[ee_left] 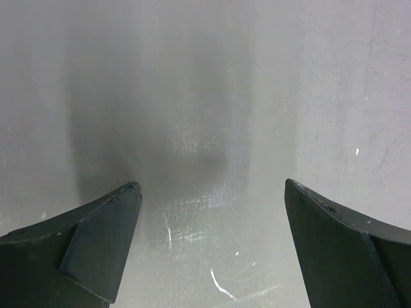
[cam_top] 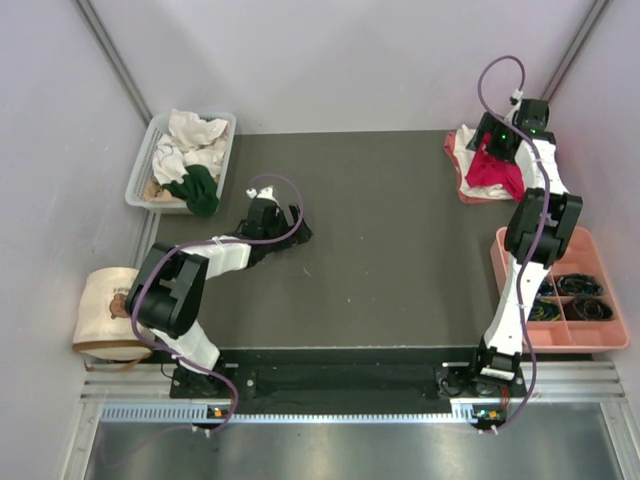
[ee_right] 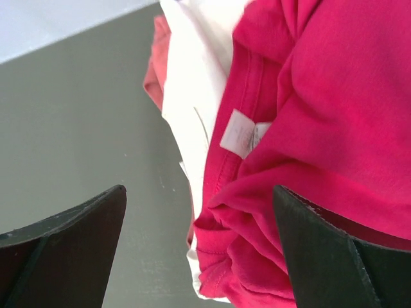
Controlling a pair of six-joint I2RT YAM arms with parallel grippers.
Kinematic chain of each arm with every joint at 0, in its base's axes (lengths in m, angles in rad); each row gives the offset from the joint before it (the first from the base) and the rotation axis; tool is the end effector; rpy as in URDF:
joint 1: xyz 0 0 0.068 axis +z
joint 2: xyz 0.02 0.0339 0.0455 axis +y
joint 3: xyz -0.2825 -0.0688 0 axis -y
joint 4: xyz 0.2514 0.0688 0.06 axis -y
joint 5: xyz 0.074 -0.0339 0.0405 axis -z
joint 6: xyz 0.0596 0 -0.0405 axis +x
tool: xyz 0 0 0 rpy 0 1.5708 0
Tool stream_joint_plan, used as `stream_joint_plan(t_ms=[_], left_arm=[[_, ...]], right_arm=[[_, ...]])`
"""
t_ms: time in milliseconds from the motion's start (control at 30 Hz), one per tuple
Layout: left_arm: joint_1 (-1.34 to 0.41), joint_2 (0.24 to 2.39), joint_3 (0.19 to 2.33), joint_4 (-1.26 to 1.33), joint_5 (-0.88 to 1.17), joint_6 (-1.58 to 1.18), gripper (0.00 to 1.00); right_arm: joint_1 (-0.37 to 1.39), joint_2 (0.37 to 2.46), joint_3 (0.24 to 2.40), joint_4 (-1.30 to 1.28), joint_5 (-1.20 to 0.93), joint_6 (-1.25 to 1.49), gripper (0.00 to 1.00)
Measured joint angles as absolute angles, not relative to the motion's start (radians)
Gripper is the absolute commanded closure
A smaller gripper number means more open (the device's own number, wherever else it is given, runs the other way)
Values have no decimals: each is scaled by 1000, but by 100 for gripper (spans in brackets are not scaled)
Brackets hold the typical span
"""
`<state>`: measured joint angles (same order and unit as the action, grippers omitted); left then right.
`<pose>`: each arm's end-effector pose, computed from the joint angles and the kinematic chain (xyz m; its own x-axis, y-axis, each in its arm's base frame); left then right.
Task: Fold and stack the t-shirts
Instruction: Put the neatly folded tshirt into the corner of the board with the right arm
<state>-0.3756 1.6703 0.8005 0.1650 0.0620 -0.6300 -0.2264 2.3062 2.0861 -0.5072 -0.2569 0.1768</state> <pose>0.3315 -0.1347 0.1547 -0.7286 -0.3448 -0.5919 -0.0238 0.8763 -0.4812 0.5552 -0.1124 0.2391 -0.6321 0.3202 -0.7056 0.1456 0.9435 0.2977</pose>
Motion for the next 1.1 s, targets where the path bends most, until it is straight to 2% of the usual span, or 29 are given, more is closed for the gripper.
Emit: stream_joint_plan(t_ms=[267, 533, 967, 1100], left_arm=[[-376, 1692, 816, 186, 75, -630, 1], [-376, 1688, 809, 192, 76, -629, 1], [-376, 1646, 761, 207, 97, -629, 1], [-376, 1617, 740, 187, 101, -627, 1]], right_arm=[[-226, 2305, 2099, -498, -271, 178, 7], [-226, 2241, 1967, -508, -274, 188, 7], [-185, 1953, 1644, -496, -258, 215, 7], [-154, 1800, 1478, -452, -260, 247, 5]])
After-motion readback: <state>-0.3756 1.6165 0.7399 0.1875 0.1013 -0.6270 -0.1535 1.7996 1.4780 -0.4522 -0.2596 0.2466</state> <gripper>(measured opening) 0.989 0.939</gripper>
